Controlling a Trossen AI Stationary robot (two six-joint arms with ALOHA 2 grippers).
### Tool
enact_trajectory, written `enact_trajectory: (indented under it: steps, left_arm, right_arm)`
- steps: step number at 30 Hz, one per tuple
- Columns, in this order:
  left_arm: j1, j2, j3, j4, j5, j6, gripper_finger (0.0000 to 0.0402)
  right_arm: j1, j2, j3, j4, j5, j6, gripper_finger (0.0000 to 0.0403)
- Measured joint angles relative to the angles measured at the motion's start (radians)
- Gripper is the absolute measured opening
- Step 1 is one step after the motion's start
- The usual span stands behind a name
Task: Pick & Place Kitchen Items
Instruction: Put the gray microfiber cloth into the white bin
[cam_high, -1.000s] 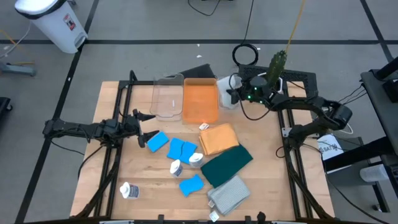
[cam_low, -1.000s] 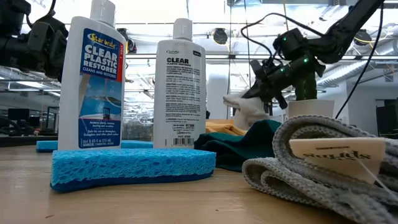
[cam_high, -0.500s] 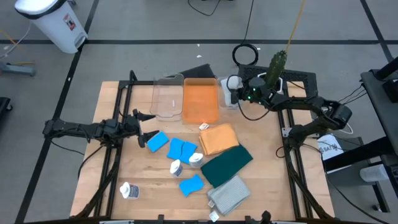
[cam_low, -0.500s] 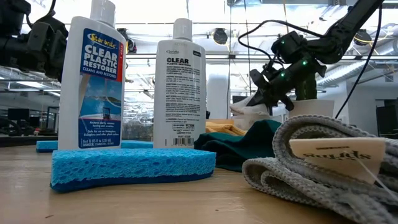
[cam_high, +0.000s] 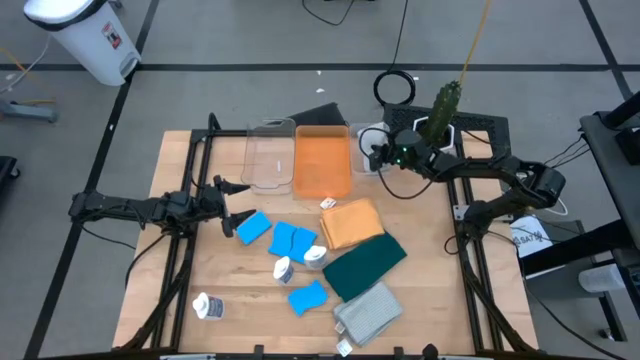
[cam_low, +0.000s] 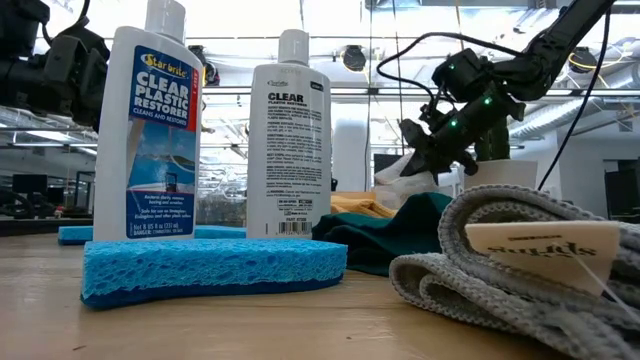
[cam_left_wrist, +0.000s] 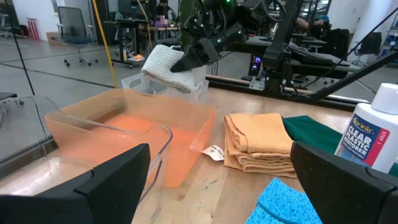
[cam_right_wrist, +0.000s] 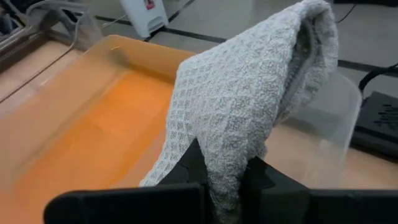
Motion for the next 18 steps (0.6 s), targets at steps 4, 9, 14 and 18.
enact_trajectory:
  steps: [4,9,14,18]
  left_arm:
    - [0.000,0.000,0.000,0.000,0.000,0.000,0.0395]
    - [0.000,0.000,0.000,0.000,0.000,0.000,0.0395]
    - [0.000,0.000,0.000,0.000,0.000,0.000,0.0395]
    - [0.000,0.000,0.000,0.000,0.000,0.000,0.0395]
  right_arm:
    - [0.008,0.000,0.000,0.010,0.015,-0.029,0.0018]
    - [0.008,0.000,0.000,0.005,0.056,-0.066,0.0018]
    - [0.012,0.000,-0.001,-0.040,-0.009,-0.002,0.0018]
    - [0.014,0.000,-0.001,-0.066,-0.022,0.011,0.0018]
